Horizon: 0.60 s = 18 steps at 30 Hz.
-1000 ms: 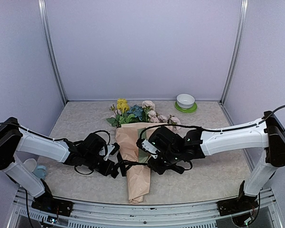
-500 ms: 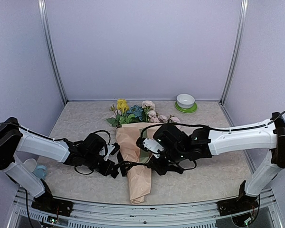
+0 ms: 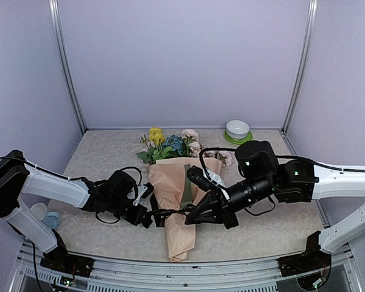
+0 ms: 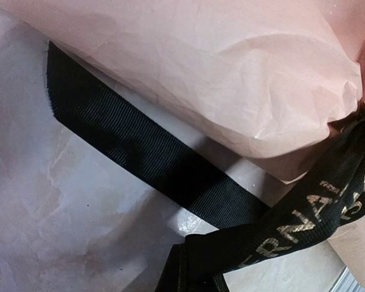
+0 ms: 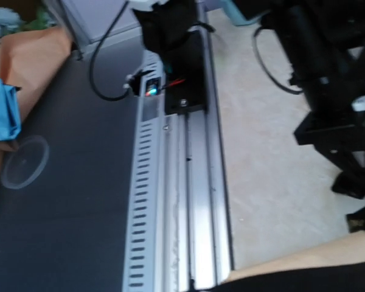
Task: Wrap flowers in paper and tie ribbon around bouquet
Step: Tie the half-tied ribbon around the folded bouquet.
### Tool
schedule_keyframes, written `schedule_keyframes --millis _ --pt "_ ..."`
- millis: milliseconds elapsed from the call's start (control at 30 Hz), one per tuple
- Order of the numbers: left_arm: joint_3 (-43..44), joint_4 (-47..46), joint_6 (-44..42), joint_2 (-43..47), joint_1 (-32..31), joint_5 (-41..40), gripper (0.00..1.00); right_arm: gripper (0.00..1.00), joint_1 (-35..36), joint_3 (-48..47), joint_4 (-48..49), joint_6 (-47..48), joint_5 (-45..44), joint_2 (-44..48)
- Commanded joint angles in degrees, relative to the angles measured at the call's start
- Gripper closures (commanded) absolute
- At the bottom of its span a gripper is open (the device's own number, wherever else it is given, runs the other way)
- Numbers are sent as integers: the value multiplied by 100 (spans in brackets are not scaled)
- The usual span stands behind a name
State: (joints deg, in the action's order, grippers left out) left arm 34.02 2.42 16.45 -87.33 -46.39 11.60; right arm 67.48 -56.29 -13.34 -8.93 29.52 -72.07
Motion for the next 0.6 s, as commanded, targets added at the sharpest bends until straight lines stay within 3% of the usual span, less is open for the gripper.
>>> schedule_keyframes --millis 0,33,67,100,133,200,267,300,400,567 --pt "100 40 -46 -51 -28 16 100 85 54 64 -44 13 488 -396" --pt "97 46 -46 -49 -28 12 100 66 54 -83 -355 70 575 -576" --pt "96 53 -45 -43 -28 11 100 37 59 -235 -731 151 591 -754" --pt "104 57 -58 -39 -28 17 100 17 67 -317 -1010 241 450 -856" --pt "105 57 -62 -43 -28 25 100 9 76 -338 -1212 311 -73 -868" --pt "105 57 -56 -31 -28 20 100 1 36 -152 -1265 379 -1273 -620" --pt "103 57 -63 -21 -28 19 100 0 -347 249 -854 1 -2402 -182" --pt "97 64 -59 -17 -28 21 100 0 -807 485 -564 -469 -2458 -7" --pt "107 74 -62 0 -35 3 100 0 -1976 1365 632 -1603 -1292 225" --pt "79 75 -50 49 -32 13 100 1 -2038 1897 1378 -2244 -1966 104"
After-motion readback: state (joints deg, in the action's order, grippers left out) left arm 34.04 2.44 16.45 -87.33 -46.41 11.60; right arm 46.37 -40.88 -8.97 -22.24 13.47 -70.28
